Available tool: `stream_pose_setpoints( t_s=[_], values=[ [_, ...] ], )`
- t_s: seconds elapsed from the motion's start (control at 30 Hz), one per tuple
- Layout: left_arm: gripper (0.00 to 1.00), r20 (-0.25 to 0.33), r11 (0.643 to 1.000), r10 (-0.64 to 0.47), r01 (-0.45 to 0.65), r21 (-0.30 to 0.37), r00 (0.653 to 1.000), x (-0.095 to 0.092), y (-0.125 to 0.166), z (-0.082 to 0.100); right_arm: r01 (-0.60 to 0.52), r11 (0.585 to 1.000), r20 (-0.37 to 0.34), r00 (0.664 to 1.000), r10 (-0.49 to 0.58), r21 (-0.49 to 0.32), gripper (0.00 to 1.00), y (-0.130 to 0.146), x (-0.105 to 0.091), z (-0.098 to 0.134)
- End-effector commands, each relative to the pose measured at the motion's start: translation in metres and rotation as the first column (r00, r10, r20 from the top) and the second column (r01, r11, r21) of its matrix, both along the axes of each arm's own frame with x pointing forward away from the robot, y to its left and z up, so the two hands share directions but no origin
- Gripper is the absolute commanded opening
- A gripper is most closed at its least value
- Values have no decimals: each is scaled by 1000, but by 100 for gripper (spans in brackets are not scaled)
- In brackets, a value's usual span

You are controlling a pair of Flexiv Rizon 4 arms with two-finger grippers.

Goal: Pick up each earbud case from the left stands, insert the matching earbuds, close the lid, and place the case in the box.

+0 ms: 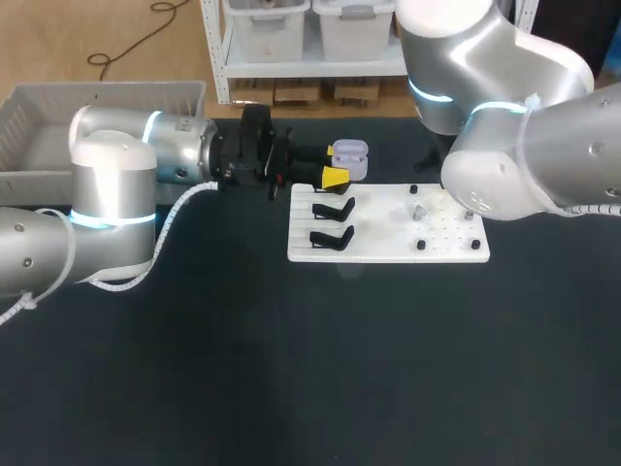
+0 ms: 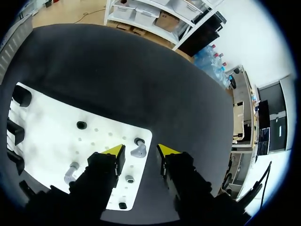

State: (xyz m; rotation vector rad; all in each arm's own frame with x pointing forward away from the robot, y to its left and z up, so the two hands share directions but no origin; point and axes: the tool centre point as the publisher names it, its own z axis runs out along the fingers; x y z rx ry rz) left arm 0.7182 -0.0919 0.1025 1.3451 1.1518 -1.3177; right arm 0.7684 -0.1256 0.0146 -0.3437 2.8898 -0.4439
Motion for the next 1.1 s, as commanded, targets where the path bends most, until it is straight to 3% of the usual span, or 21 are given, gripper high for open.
stream_pose_setpoints(
  t_s=[0.03, 0.87, 1.1],
  values=[
    [0, 0, 1000, -1, 1, 1, 1000, 0, 0, 0, 2, 1000, 7, 1000, -2, -2, 42, -1, -1, -1],
    [0, 0, 1000, -1, 1, 1, 1000, 0, 0, 0, -10, 1000, -7, 1000, 10, -8, 31, -1, 0, -4],
    [0, 0, 1000, -1, 1, 1, 1000, 0, 0, 0, -11, 1000, -11, 1000, 11, -9, 22, -1, 0, -6]
  ],
)
